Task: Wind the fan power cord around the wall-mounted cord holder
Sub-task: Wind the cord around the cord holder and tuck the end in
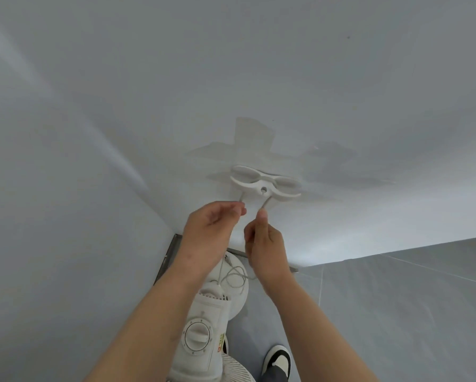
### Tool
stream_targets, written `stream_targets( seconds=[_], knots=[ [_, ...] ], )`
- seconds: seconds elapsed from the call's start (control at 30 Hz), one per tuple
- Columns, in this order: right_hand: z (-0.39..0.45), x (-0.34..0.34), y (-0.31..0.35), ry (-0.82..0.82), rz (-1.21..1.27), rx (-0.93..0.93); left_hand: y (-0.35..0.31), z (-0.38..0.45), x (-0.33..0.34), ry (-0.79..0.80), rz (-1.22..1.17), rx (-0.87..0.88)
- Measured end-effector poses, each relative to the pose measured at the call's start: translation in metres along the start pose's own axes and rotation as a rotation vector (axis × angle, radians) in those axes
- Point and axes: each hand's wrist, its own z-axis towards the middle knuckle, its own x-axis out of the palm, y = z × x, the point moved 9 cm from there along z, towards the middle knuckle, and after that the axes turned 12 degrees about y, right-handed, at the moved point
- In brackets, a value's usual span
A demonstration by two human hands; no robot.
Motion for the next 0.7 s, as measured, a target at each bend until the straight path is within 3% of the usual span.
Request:
stream_targets(
  seconds=[0.27,0.53,0.7],
  knots=[
    [0.000,0.014,0.004,0.027,-0.270,-0.100,-0.004,0.028,0.003,0.038,0.152,-0.028],
    [-0.009,0.058,-0.019,0.234,-0.413,-0.086,0.003,0.028,0.017,0.297,0.284,-0.060],
    [-0.019,0.044,-0.046,0.278,-0.402,-0.029,0.026,0.022,0.009,0.376,0.191,-0.128]
  ],
)
